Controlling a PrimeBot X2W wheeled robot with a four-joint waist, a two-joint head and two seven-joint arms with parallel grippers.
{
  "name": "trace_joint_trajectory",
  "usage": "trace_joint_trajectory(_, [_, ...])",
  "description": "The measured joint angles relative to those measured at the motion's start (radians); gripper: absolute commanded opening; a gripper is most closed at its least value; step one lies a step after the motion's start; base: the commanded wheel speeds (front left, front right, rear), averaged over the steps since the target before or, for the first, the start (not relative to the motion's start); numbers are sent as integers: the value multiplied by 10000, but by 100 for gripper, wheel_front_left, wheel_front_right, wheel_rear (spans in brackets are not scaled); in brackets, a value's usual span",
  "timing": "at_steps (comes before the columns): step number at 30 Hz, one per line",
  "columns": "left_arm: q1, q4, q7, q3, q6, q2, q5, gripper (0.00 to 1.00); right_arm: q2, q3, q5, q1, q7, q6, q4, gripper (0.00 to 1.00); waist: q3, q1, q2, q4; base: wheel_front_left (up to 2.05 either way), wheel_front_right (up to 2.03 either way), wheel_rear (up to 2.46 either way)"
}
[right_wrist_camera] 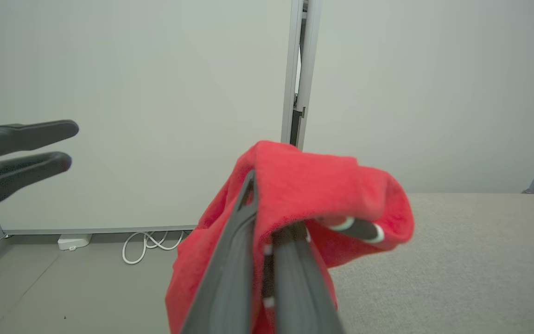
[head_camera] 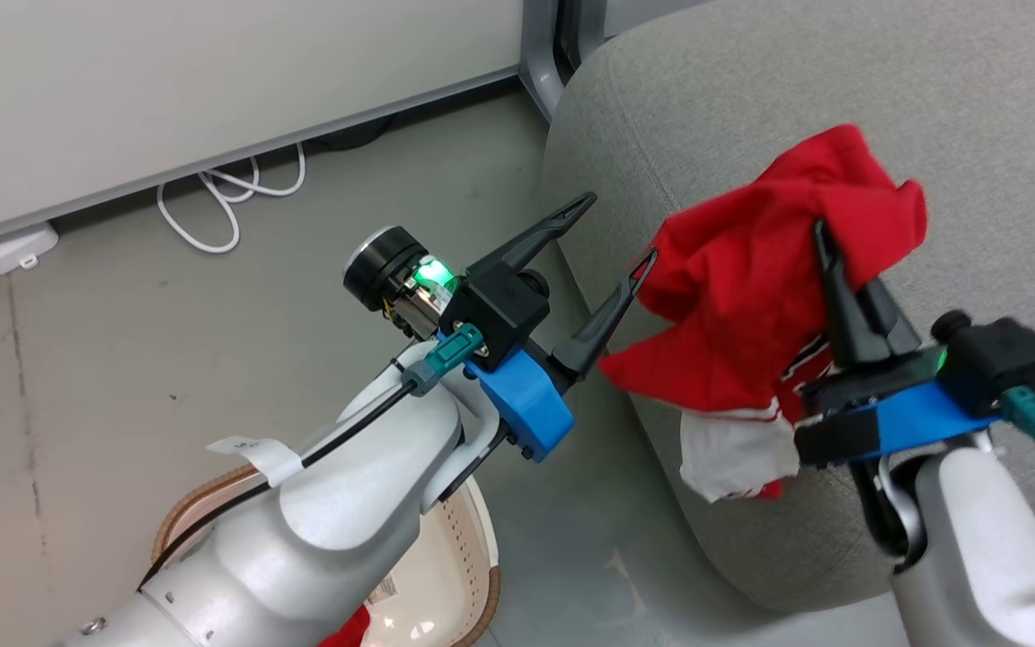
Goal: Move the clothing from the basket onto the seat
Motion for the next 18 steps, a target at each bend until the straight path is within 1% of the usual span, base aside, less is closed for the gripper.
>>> trace_joint_trajectory(5, [-274, -215, 0, 42, 98, 109, 121, 100, -128, -456, 0, -903, 0, 0, -389, 0, 408, 0, 0, 74, 0, 0, 0])
trace_joint_trajectory(9, [-671, -541, -4, 46, 217, 182, 401, 100, -476, -1097, 0, -2071, 0, 0, -782, 0, 1029, 0, 0, 152, 0, 0, 0])
trace_joint_trajectory(12, [-1043, -782, -2, -10, 267, 299, 675, 100, -798, -1825, -2, -3049, 0, 0, -1151, 0, 1647, 1, 0, 229, 0, 0, 0])
trace_joint_trajectory(15, [-1455, -1026, 65, -38, 299, 435, 932, 100, -1313, -2633, -15, -3947, -2, 0, -1465, 0, 2347, 1, 0, 329, 0, 0, 0])
trace_joint_trajectory(18, [-1874, -1279, 155, -52, 320, 539, 1160, 100, -1847, -3662, 6, -4858, -2, 0, -1716, 0, 3098, 1, 0, 444, 0, 0, 0])
